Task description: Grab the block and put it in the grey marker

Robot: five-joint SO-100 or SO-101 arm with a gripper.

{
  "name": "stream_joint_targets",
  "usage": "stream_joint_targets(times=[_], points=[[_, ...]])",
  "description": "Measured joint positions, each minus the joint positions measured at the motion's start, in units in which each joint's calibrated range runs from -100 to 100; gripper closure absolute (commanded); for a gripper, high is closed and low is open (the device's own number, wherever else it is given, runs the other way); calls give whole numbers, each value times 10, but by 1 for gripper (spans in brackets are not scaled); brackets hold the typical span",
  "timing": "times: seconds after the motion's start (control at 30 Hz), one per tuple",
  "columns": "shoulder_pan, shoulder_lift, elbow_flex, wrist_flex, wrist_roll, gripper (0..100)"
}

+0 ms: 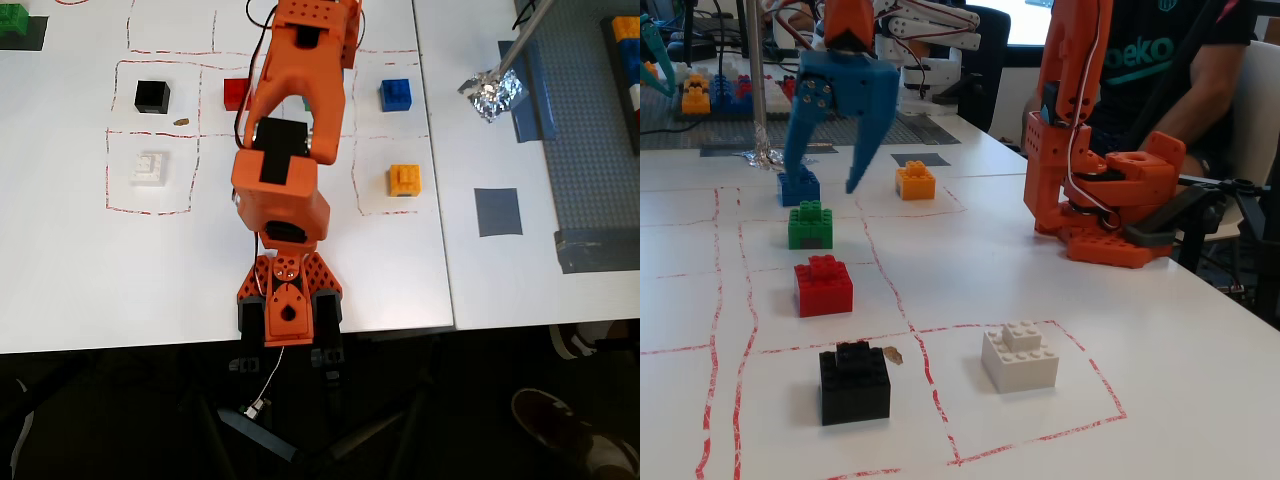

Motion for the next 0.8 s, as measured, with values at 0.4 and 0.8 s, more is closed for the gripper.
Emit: stream_joint_targets(times=[0.4,0.8], points=[[0,55,-24,2,-2,68],[-6,135,-24,-15,-24,70]])
